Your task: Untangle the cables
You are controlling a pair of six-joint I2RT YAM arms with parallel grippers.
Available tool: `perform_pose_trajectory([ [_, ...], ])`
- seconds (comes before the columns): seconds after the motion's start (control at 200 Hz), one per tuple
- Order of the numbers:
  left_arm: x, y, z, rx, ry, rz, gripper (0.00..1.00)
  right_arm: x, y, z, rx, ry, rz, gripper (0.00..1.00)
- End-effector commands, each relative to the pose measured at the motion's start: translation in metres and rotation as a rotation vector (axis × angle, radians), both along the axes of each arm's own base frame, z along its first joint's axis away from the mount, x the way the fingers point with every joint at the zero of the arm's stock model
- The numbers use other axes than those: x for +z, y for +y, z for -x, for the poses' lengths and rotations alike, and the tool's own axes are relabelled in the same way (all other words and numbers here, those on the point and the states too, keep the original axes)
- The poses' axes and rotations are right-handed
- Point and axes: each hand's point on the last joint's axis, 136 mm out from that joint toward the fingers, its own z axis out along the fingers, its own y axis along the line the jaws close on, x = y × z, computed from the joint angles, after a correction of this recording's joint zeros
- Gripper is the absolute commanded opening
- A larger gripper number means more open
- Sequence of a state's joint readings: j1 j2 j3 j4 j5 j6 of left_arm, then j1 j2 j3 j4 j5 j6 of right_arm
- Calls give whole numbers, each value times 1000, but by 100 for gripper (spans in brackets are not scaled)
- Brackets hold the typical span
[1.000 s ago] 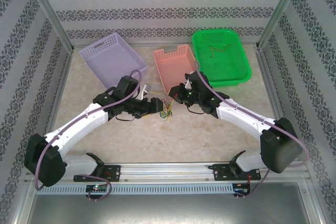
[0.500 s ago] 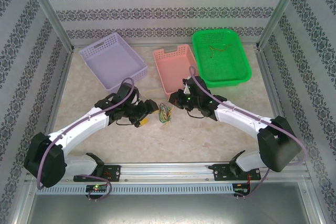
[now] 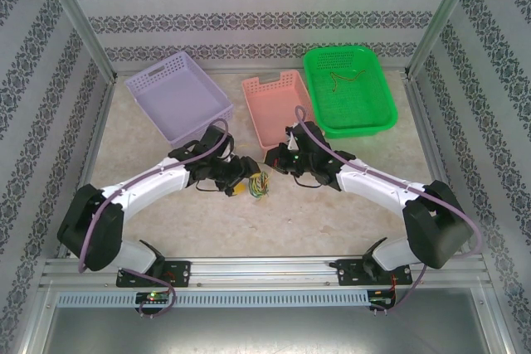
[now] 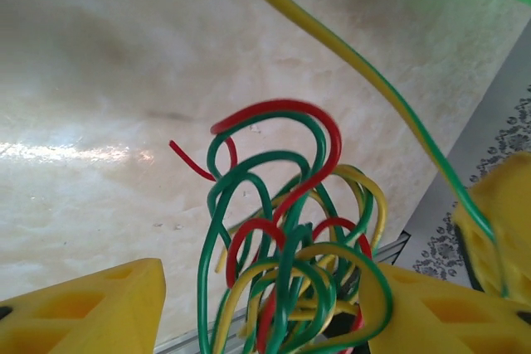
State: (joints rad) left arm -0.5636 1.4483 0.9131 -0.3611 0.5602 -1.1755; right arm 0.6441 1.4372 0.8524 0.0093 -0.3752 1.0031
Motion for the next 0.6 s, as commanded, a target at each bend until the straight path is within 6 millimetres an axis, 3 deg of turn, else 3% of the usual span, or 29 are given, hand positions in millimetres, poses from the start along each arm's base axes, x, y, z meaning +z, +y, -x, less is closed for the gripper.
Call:
perform_pose_trajectory([
  [0.0,4,-8,-10,-18,-60,13,62,11,9,0,16,-7,-50,0],
  [0.34,-13,-17,-21,-16,-63,8,29,9,6,2,-9,13,-67,0],
  [0.475,-12,-14,-23,-2,-70,-9,0,9,1,0,-26,20,-76,0],
  [0.595,-8,-1,-19,9,-84,-75,0,8,-8,-1,-42,20,-59,0],
])
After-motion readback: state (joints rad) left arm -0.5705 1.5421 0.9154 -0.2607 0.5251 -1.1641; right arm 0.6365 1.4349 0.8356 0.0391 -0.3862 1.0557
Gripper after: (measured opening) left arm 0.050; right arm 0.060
